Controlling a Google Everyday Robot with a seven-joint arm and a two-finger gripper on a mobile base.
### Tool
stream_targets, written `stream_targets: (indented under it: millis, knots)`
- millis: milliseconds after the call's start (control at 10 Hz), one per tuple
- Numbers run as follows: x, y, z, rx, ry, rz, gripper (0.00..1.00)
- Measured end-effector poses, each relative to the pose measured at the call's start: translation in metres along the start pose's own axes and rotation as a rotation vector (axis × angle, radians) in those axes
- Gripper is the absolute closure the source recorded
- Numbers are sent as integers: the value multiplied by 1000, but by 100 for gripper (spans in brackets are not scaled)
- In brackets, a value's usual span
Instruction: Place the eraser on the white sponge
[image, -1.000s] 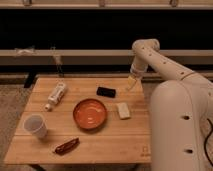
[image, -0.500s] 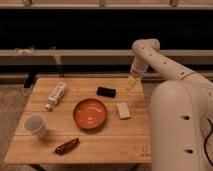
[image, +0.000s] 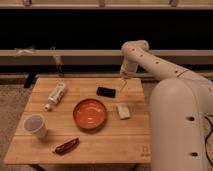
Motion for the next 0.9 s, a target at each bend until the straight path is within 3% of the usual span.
stream_targets:
  millis: [400,700,900]
  knots:
    - [-38,55,19,-39,0,-115,20]
    - [-57,57,46,-42,20,-142,20]
    - [-60,43,57,-43,39,-126,20]
